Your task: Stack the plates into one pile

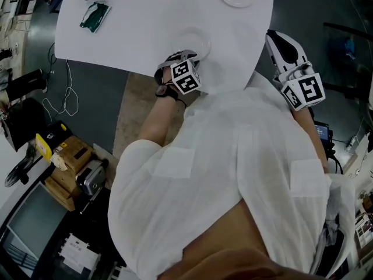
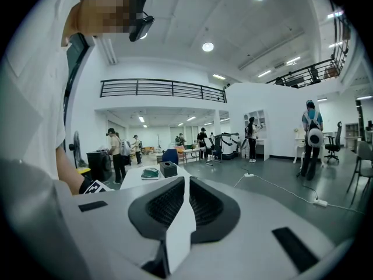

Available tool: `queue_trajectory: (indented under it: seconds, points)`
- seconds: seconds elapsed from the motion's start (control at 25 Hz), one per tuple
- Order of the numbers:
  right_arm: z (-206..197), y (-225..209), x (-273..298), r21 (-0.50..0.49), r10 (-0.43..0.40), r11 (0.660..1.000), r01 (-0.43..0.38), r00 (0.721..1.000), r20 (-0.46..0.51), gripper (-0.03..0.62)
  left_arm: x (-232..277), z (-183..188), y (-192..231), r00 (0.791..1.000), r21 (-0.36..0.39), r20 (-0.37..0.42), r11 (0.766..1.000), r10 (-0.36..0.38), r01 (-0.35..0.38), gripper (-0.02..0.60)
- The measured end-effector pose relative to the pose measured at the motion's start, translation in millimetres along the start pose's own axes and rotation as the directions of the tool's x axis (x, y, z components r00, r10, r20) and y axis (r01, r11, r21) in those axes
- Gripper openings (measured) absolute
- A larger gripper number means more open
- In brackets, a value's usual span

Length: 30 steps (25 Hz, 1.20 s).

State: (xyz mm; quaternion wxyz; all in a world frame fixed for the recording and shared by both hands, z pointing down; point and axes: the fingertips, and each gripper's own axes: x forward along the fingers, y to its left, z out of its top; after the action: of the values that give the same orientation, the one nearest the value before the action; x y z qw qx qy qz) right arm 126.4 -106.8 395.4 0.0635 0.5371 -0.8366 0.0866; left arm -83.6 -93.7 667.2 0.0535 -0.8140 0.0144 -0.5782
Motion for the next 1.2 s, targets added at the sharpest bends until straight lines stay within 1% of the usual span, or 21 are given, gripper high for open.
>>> queue_trajectory:
  seconds: [0.08, 0.2, 0.28, 0.4, 0.52, 0.6, 0.68, 0.76, 0.84, 1.04, 1.2]
  points:
    - [0, -1, -1, 0.0, -0.005, 1.0, 0.005, 1.0, 0.003, 0.032, -9, 11, 3, 0.999, 0.0, 0.033, 1.0, -0.009, 0.009, 0.1]
    - [1, -4, -4, 0.004, -0.015, 1.0, 0.015, 1.0, 0.006, 0.032, -22, 33, 18, 0.997, 0.026, 0.079, 1.0, 0.009, -0.011, 0.098]
    - [0, -9, -5, 0.008, -0.021, 1.0, 0.021, 1.0, 0.007, 0.032, -24, 48, 30, 0.995, 0.07, 0.1, 0.997, 0.022, -0.03, 0.098]
    - [-5, -13, -10, 0.015, -0.034, 0.999, 0.034, 0.999, 0.004, 0.032, -18, 73, 49, 0.992, 0.17, 0.123, 0.984, 0.025, -0.046, 0.098]
    - [-9, -11, -17, 0.02, -0.053, 0.998, 0.053, 0.999, 0.001, 0.032, -10, 100, 66, 0.989, 0.283, 0.137, 0.955, 0.048, -0.086, 0.098]
    - [-12, -13, -23, 0.031, -0.07, 0.997, 0.07, 0.998, 0.002, 0.032, -2, 118, 78, 0.989, 0.363, 0.134, 0.925, 0.068, -0.113, 0.1]
    - [-20, -26, -31, 0.046, -0.091, 0.995, 0.091, 0.996, -0.003, 0.032, 12, 139, 91, 0.991, 0.443, 0.115, 0.889, 0.069, -0.114, 0.1]
    - [-29, -43, -33, 0.061, -0.111, 0.992, 0.112, 0.994, -0.012, 0.032, 31, 156, 111, 0.994, 0.496, 0.093, 0.863, 0.062, -0.101, 0.1]
    - [-36, -52, -32, 0.076, -0.13, 0.988, 0.131, 0.991, -0.017, 0.032, 46, 166, 134, 0.995, 0.513, 0.079, 0.853, 0.061, -0.093, 0.101]
    - [-58, -71, -40, 0.105, -0.164, 0.981, 0.166, 0.986, -0.032, 0.032, 88, 181, 173, 0.997, 0.513, 0.024, 0.855, 0.073, -0.075, 0.106]
    - [-64, -81, -42, 0.119, -0.19, 0.974, 0.194, 0.981, -0.042, 0.032, 112, 186, 189, 0.998, 0.521, -0.001, 0.852, 0.065, -0.055, 0.127]
